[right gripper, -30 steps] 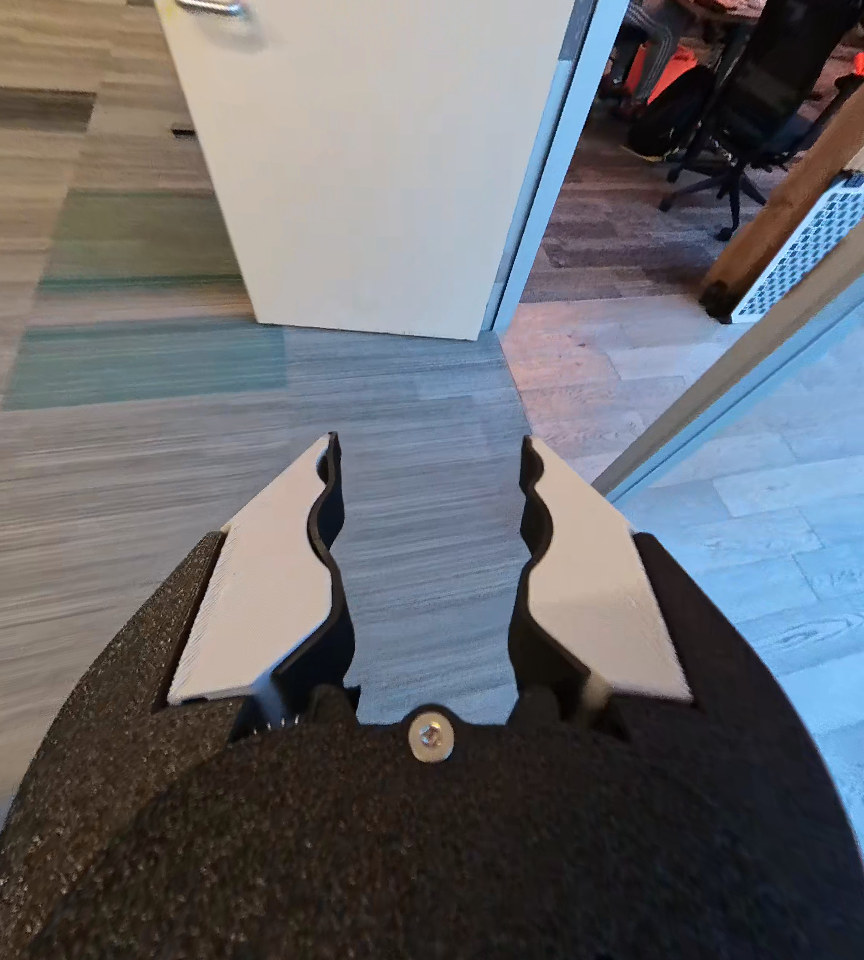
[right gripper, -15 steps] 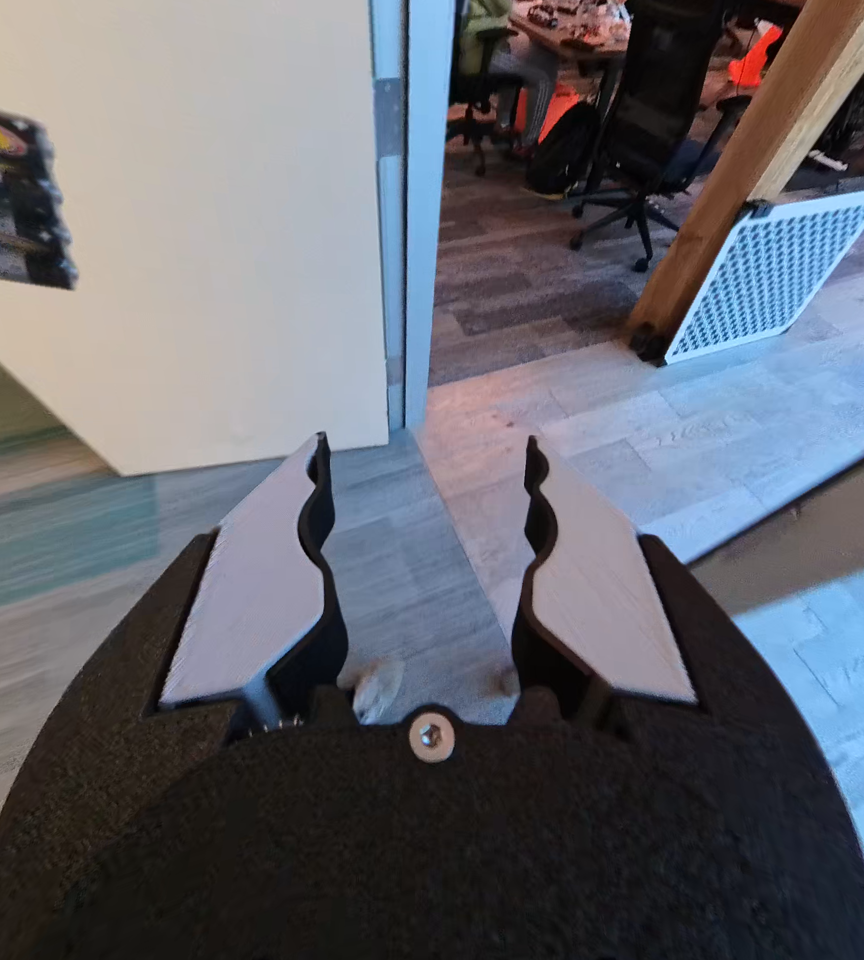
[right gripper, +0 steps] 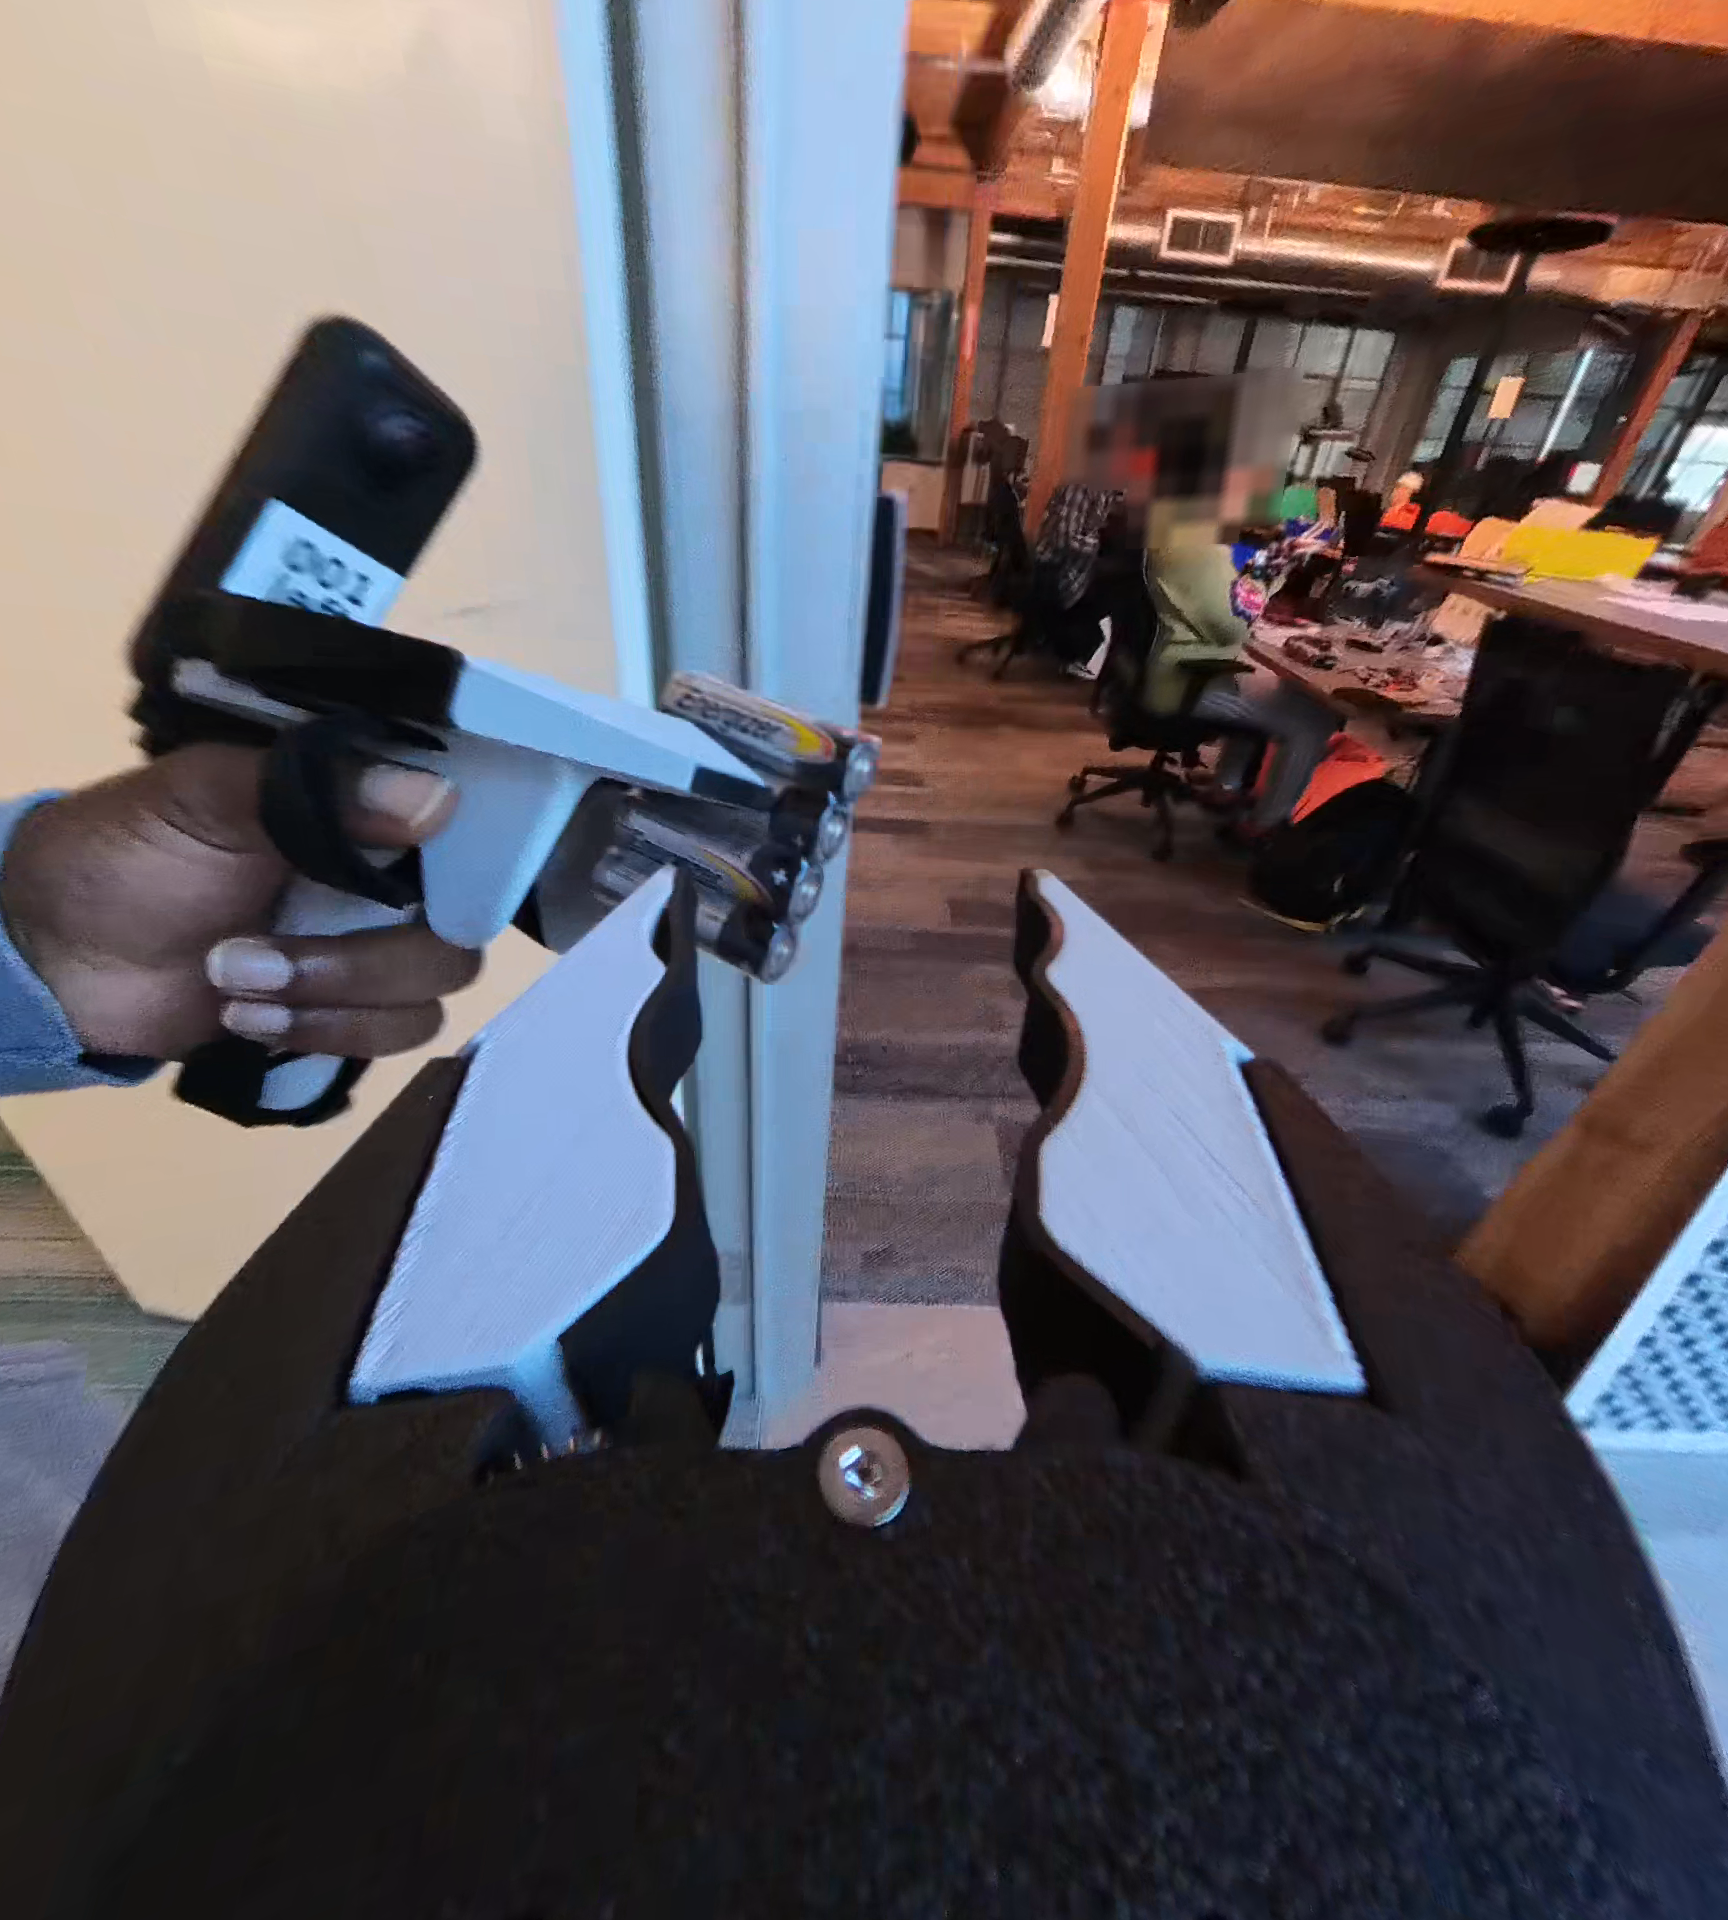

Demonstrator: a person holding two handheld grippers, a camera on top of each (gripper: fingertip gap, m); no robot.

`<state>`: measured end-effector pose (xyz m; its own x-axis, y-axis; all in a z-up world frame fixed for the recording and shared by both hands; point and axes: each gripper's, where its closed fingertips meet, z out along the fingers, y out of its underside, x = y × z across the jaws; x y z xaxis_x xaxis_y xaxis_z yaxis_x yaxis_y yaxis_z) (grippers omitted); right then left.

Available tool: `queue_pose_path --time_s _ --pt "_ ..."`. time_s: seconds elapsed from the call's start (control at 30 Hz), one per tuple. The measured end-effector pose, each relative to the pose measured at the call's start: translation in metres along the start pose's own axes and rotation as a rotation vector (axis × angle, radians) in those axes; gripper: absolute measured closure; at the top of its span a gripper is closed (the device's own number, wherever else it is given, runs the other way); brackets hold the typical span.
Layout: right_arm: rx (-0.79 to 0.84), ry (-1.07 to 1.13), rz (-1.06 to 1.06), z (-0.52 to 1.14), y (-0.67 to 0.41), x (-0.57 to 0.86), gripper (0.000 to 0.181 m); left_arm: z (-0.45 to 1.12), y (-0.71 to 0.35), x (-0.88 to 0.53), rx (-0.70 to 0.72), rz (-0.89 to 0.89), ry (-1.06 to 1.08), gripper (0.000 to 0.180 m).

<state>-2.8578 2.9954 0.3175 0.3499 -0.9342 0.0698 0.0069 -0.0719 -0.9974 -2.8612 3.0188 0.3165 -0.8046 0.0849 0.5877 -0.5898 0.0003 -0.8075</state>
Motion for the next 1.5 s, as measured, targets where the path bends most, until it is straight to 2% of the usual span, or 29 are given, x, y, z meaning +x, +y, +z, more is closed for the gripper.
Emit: queue_pose_path --time_s 0.1,0.17,0.23,0.37,0.43,0.57,0.7,0.87,1.07,1.2,1.33,1.5 --pt "-0.001 -0.067 0.12 0.036 0.012 0.089 0.128 0.083 -0.041 -0.056 -0.004 -0.051 0.136 0.168" --pt "0.007 -0.032 0.156 0.054 0.03 0.159 0.136 0.144 -0.06 -0.096 -0.026 -0.086 0.232 0.169" --pt "0.018 -0.029 0.216 0.07 0.045 0.227 0.154 0.208 -0.076 -0.134 -0.059 -0.114 0.316 0.169" --pt "0.047 0.046 0.387 0.083 0.041 0.38 0.162 0.35 -0.127 -0.191 -0.127 -0.239 0.536 0.169" --pt "0.088 0.119 0.42 0.07 0.026 0.456 0.165 0.425 -0.151 -0.198 -0.216 -0.263 0.671 0.169" --pt "0.137 0.291 0.395 0.02 0.011 0.588 0.167 0.563 -0.169 -0.196 -0.45 -0.138 0.884 0.167" --pt "0.151 0.34 0.4 -0.028 0.037 0.708 0.167 0.689 -0.153 -0.219 -0.591 0.001 1.02 0.166" --pt "0.067 0.244 0.421 -0.063 0.08 0.882 0.168 0.854 -0.144 -0.279 -0.672 0.05 1.01 0.165" --pt "-0.207 -0.042 0.371 -0.058 0.084 1.102 0.168 1.042 -0.198 -0.361 -0.718 0.157 0.971 0.165" --pt "-0.357 -0.141 0.309 -0.044 0.108 1.244 0.168 1.161 -0.221 -0.438 -0.731 0.198 0.904 0.162" --pt "-0.37 -0.148 0.328 -0.028 0.148 1.389 0.169 1.284 -0.234 -0.523 -0.733 0.174 0.883 0.162" --pt "-0.303 -0.063 0.462 -0.024 0.17 1.58 0.168 1.462 -0.273 -0.603 -0.793 0.135 0.956 0.16"
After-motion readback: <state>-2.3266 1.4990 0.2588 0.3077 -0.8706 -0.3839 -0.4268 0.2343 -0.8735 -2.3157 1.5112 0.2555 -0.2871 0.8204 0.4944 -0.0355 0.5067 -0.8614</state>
